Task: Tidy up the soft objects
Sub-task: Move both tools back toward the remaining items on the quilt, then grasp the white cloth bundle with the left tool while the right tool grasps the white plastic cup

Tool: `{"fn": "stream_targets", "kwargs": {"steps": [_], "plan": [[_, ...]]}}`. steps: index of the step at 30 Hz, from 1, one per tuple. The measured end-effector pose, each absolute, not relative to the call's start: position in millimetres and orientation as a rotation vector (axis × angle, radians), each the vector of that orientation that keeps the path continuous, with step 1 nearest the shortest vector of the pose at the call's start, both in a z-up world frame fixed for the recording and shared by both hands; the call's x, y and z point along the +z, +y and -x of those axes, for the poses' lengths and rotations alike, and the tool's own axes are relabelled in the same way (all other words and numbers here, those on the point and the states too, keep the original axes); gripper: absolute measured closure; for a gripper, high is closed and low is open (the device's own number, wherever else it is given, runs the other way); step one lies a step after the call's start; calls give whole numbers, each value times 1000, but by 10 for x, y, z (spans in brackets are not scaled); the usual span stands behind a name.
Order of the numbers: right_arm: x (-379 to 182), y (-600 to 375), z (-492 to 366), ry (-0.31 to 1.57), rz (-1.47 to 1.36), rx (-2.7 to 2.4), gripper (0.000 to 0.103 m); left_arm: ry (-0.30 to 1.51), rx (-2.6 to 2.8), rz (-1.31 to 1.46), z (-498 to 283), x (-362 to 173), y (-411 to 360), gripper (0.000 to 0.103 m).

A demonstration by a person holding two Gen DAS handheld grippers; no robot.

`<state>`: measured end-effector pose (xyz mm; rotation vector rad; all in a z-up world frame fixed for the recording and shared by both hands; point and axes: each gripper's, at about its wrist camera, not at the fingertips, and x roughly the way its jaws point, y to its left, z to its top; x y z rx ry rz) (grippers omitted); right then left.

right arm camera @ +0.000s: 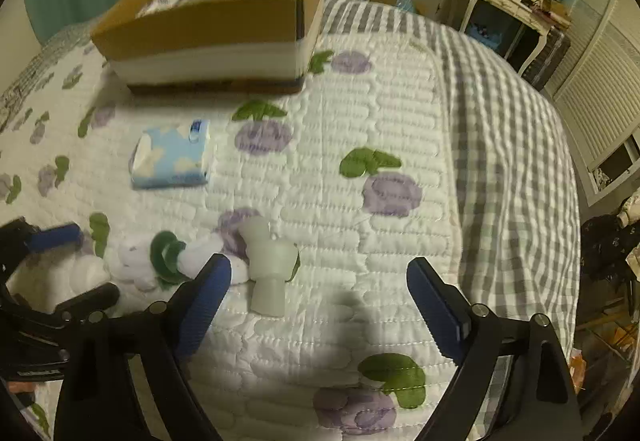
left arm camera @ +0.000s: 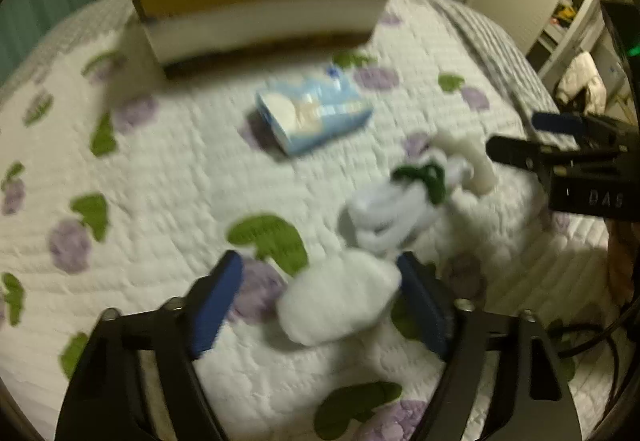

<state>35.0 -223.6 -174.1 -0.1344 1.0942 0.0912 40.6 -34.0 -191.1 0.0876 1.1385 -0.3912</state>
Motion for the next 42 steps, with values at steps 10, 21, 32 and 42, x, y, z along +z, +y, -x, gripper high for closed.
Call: {"fn": "stream_targets", "kwargs": {"steps": [10, 21, 32, 42], "plan": [[-1991, -2126, -451, 1184, 166, 160, 50, 1144, -466, -54, -344, -1961, -344, 66], [-2027, -2060, -524, 1187, 144, 225, 78, 1099, -450, -46, -393, -1872, -301, 68], [-1651, -2221, -357, 1033, 113, 110, 78, 959, -363, -61, -414, -1600, -178, 68], [-1229, -2111, -33, 879, 98, 63, 78, 880, -324, -34, -297, -1330, -91, 68]]}}
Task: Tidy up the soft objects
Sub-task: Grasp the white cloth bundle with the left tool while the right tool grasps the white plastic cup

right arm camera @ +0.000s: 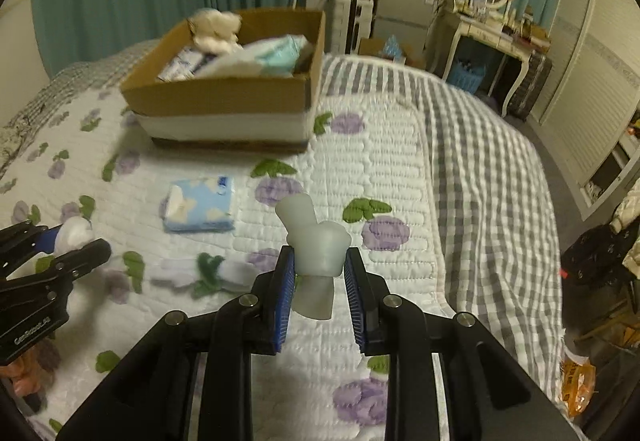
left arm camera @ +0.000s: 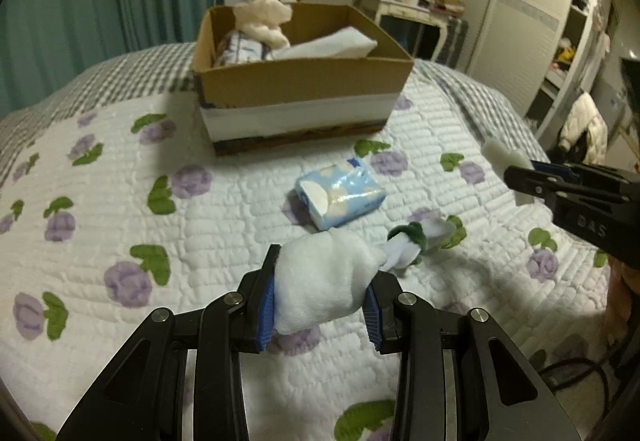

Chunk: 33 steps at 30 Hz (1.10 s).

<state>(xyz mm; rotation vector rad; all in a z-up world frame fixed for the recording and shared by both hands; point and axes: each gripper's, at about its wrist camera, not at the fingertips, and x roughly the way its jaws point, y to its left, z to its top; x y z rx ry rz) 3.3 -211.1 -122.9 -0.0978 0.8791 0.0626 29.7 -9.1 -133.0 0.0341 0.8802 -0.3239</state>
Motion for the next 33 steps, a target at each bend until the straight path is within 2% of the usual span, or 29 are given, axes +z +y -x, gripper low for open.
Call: {"fn": "stream_targets", "kwargs": {"steps": [8, 24, 33], "plan": [[-840, -1918, 266, 775, 47, 110, 78, 779, -286, 14, -160, -873, 68, 68], [613, -1747, 571, 453, 12, 172, 78, 513, -306, 20, -18, 460, 222, 68], [1185, -1630, 488, 300, 38, 162, 78, 389, -319, 31, -236, 954, 220, 67]]}}
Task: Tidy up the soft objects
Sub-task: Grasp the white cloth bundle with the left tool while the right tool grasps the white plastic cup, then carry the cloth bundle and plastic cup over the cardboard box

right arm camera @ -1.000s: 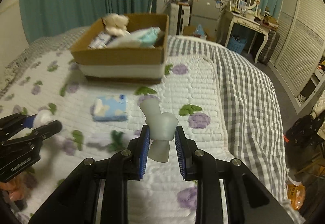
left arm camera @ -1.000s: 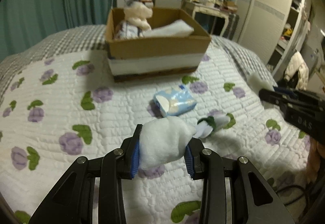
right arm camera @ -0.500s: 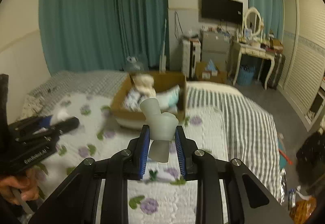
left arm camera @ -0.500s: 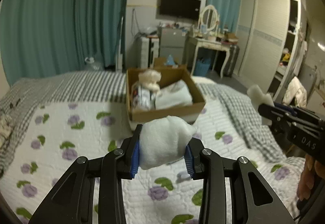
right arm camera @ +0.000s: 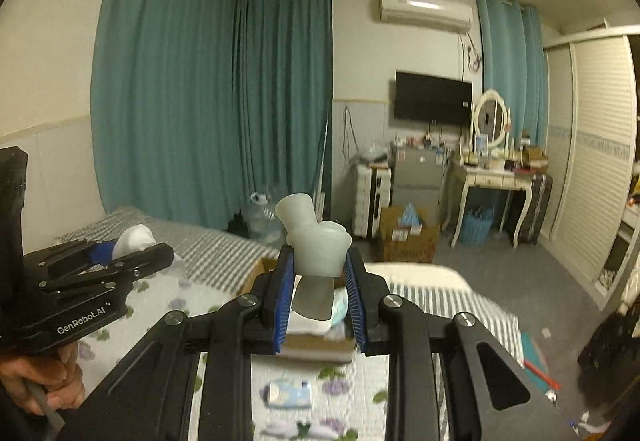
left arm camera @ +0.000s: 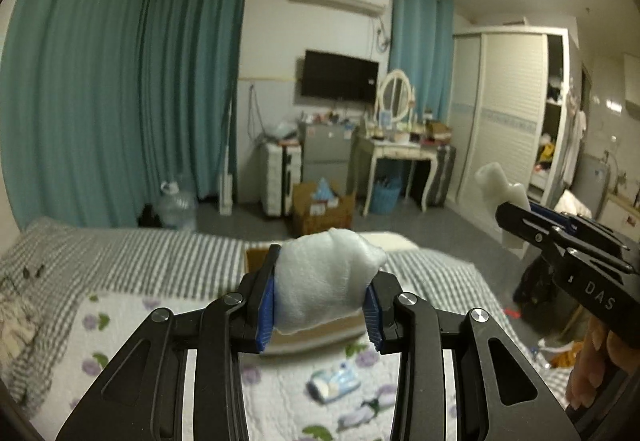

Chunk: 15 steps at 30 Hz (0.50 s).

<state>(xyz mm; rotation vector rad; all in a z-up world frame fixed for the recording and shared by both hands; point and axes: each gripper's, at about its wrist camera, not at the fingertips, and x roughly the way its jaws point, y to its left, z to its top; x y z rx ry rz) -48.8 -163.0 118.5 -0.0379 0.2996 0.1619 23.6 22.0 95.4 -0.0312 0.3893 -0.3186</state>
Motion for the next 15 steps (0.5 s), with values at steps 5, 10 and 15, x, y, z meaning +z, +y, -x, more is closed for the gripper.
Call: {"fn": "stream_targets", "kwargs": {"steps": [5, 10, 15], "plan": [[1339, -1522, 240, 268, 80, 145, 78, 335, -300, 20, -476, 1040, 215, 68], [1341, -1420, -33, 255, 121, 153, 78, 316, -289, 28, -758, 1017, 241, 68], [1180, -1419, -410, 249, 113, 150, 78, 324, -261, 45, -1090, 904, 290, 67]]}}
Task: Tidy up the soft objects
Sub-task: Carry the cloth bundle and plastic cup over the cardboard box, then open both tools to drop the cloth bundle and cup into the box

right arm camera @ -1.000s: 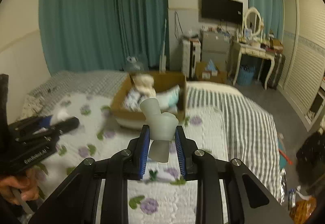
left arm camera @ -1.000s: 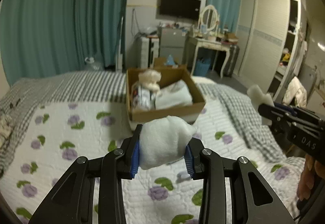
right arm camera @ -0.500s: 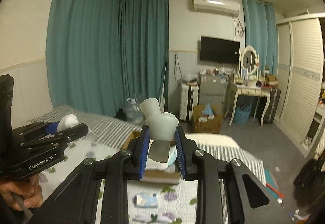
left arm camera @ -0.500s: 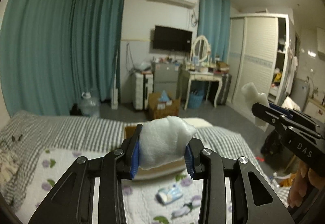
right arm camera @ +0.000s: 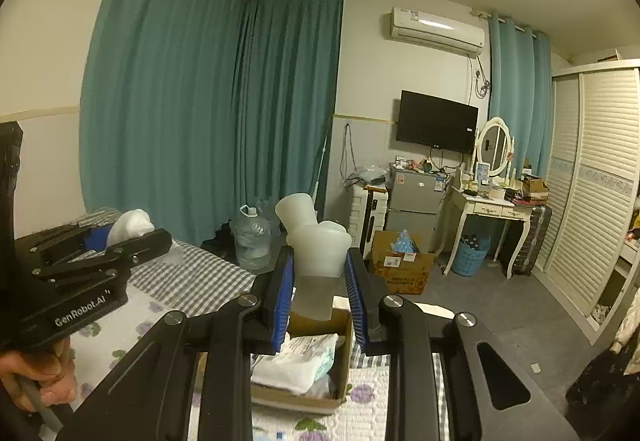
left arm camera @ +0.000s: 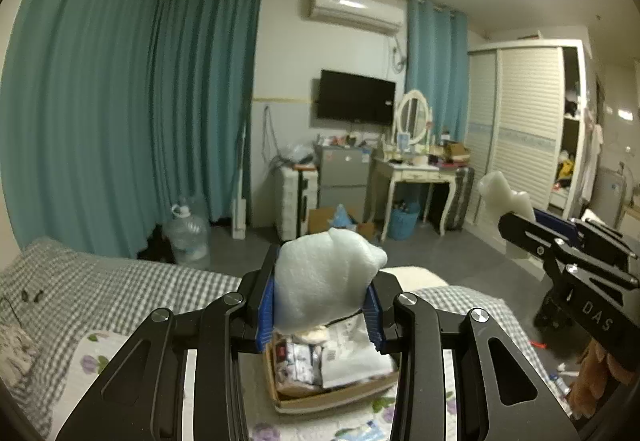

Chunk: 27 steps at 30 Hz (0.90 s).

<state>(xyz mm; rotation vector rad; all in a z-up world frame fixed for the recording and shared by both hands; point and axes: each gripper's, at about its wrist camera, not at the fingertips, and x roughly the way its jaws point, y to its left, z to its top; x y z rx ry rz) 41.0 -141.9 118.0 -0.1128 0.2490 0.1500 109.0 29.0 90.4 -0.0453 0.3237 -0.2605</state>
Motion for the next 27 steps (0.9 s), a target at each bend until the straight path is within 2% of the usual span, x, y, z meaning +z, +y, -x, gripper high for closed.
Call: {"fn": "stream_targets", "kwargs": {"steps": [11, 20, 27], "plan": [[305, -1480, -1444, 423, 105, 169, 77, 484, -230, 17, -2013, 44, 141, 67], [-489, -1415, -2098, 593, 131, 213, 77, 649, -244, -3, -2466, -619, -78, 67], [-928, -1386, -2369, 721, 146, 217, 77, 774, -275, -24, -2654, -926, -224, 67]]}}
